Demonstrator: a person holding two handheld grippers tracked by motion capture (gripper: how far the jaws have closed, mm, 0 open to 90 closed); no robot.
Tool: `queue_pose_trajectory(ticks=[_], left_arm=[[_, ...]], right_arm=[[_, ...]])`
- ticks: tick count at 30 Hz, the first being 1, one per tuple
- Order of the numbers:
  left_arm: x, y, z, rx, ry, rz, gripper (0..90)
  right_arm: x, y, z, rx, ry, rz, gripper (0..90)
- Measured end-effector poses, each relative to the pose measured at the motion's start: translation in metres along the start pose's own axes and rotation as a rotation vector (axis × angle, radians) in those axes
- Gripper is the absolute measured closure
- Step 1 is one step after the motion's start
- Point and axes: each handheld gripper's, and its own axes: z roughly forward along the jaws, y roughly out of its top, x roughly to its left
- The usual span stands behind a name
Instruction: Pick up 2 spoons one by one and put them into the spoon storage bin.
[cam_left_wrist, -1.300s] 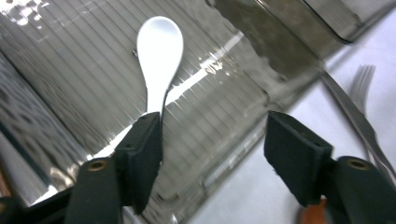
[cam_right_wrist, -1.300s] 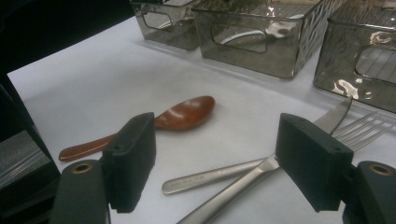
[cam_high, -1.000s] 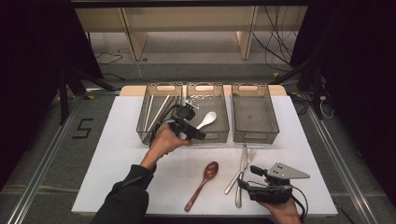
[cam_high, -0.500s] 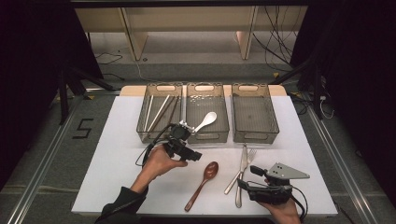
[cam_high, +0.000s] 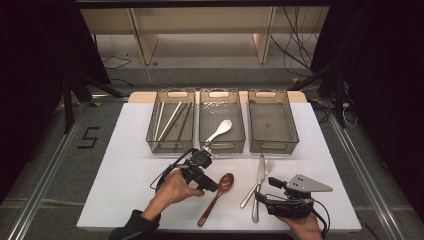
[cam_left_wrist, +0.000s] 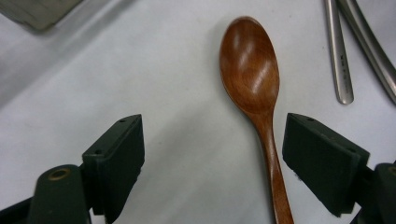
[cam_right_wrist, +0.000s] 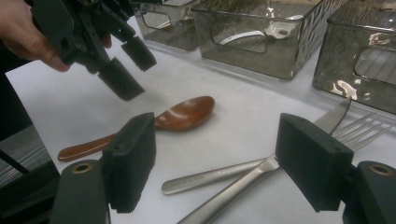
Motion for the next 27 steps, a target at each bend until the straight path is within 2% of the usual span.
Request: queue_pose_trajectory(ticks=[7, 13, 16, 21, 27], left_arm=[[-0.008, -0.005, 0.008, 0.021, -0.019, 0.004, 23.2], [-0.017, -0.009, 0.016, 0.047, -0.033, 0.028, 27.2], [-0.023, -0.010, 0.020, 0.062, -0.045, 0.053, 31.5], [-0.028, -0.010, 0.020, 0.065, -0.030, 0.088, 41.0], [-0.031, -0.010, 0.023, 0.067, -0.034, 0.106, 50.6]], right_arm=[[0.000, 0.000, 0.000, -0.001, -0.001, 0.000, 29.8], [0.001, 0.000, 0.000, -0.001, -0.001, -0.003, 29.8], [0.001, 0.000, 0.001, 0.002, -0.002, -0.001, 29.8], [0.001, 0.000, 0.000, -0.001, -0.004, -0.002, 29.8], [0.000, 0.000, 0.000, 0.001, -0.004, -0.002, 29.8]])
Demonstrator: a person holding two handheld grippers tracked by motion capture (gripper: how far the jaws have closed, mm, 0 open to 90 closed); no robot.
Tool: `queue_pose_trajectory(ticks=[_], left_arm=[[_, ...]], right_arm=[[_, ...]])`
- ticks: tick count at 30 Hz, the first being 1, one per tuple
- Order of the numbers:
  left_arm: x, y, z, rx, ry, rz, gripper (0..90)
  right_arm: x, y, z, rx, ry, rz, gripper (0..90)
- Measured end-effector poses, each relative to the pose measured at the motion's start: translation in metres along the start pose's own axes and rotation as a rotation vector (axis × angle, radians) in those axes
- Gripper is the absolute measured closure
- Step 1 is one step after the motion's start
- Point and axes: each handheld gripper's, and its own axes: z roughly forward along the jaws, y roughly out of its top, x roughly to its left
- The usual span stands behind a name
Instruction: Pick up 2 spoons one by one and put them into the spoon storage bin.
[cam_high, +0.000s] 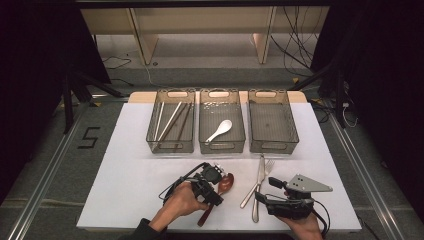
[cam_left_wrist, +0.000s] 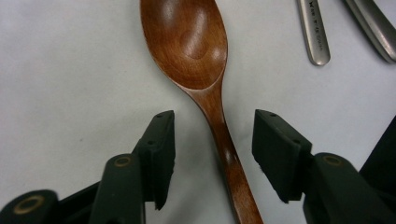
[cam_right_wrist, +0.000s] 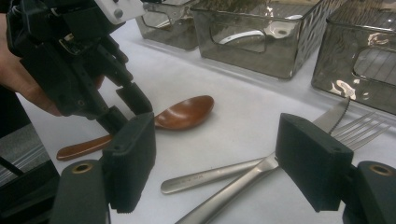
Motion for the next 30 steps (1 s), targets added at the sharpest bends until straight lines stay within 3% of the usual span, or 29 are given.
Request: queue_pose_trajectory(ticks=[3, 16, 30], left_arm=[[-0.0018, -0.0005, 0.0026, 0.005, -0.004, 0.012, 55.5], [-0.0056, -0.0008, 0.0031, 0.008, 0.065, 0.058, 69.4], [-0.0027, -0.0015, 0.0030, 0.001, 0.066, 0.058, 78.2]], right_arm=[[0.0001, 0.0001, 0.0001, 0.000, 0.000, 0.000, 29.8], [0.0003, 0.0000, 0.0005, 0.001, 0.000, -0.001, 29.8], [0.0003, -0.0001, 0.0006, 0.002, -0.001, 0.000, 29.8]])
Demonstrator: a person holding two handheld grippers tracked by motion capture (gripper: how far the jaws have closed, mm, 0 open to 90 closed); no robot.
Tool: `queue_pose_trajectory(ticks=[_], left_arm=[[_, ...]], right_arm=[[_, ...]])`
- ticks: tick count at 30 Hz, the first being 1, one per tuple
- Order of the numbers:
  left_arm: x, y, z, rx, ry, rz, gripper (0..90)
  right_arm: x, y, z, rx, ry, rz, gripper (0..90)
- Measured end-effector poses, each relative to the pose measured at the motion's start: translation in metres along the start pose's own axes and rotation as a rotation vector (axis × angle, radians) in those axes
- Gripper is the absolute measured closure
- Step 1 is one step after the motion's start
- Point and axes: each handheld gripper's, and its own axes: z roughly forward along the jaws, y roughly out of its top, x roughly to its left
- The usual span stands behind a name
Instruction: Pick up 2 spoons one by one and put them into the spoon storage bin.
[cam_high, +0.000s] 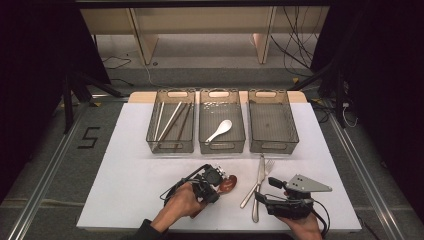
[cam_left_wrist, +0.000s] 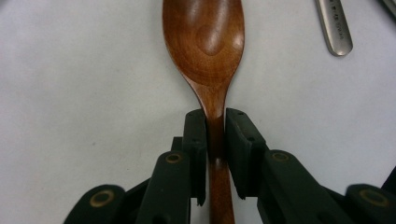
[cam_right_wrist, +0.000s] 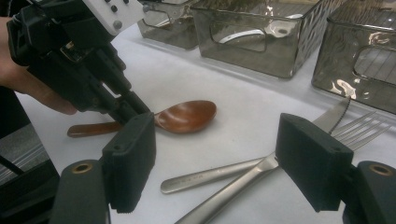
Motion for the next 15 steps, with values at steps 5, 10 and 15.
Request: queue_pose_trajectory(ticks=[5, 10, 15], left_arm=[[0.0021, -0.0004, -0.0001, -0.004, -0.011, -0.007, 79.9], [0.0041, -0.0011, -0.0002, -0.009, -0.024, -0.010, 80.6], [0.0058, -0.0018, -0.0001, -0.020, -0.035, -0.014, 80.9]], right_arm=[[-0.0003, -0.0001, -0.0001, 0.000, -0.001, 0.001, 29.8], [-0.0002, -0.0002, 0.0001, 0.001, 0.000, 0.001, 29.8], [-0.0005, -0.0002, 0.0000, 0.001, -0.001, 0.002, 29.8]])
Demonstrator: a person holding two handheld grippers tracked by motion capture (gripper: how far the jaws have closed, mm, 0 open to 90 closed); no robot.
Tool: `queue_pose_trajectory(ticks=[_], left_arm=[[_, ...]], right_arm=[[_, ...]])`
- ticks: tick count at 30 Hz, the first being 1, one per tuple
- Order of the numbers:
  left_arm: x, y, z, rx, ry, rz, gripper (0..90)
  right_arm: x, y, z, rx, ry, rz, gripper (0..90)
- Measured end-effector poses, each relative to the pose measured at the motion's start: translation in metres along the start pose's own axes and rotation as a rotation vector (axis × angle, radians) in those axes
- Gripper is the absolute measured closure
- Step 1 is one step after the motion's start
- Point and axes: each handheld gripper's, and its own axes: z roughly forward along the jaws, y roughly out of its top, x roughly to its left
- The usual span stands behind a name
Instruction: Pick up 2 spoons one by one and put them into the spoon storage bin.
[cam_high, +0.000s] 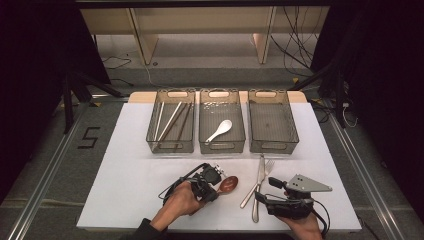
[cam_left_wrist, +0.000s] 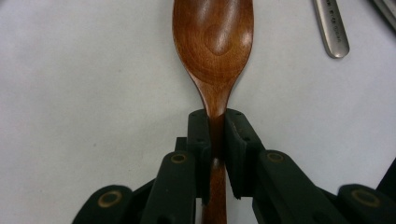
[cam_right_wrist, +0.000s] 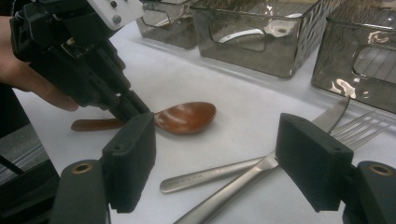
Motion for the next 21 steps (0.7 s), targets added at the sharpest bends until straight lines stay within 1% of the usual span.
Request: queue_pose_trajectory(ticks=[5, 7, 9, 10, 12, 19, 21], left_arm=[[0.002, 0.000, -0.001, -0.009, 0.003, 0.008, 81.2], [0.004, 0.000, -0.002, -0.020, 0.004, 0.007, 81.3], [0.006, 0.000, -0.004, -0.028, 0.004, 0.003, 81.4], [0.007, 0.000, -0.005, -0.038, 0.004, -0.008, 81.4], [0.010, 0.000, -0.008, -0.043, 0.004, -0.009, 81.4], [0.019, -0.002, -0.016, -0.081, 0.000, -0.033, 81.5], [0.021, -0.002, -0.018, -0.082, 0.002, -0.037, 81.5]], right_arm=[[0.000, 0.000, 0.000, 0.000, 0.000, 0.000, 29.8], [0.000, 0.000, 0.000, -0.001, 0.001, 0.001, 29.8], [0.000, 0.000, 0.000, -0.002, 0.001, -0.002, 29.8], [-0.001, 0.000, 0.000, -0.002, 0.001, -0.003, 29.8], [-0.001, 0.000, 0.000, -0.002, 0.001, -0.003, 29.8], [0.000, 0.000, 0.000, -0.002, 0.001, -0.002, 29.8], [0.000, 0.000, 0.000, -0.002, 0.000, -0.002, 29.8]])
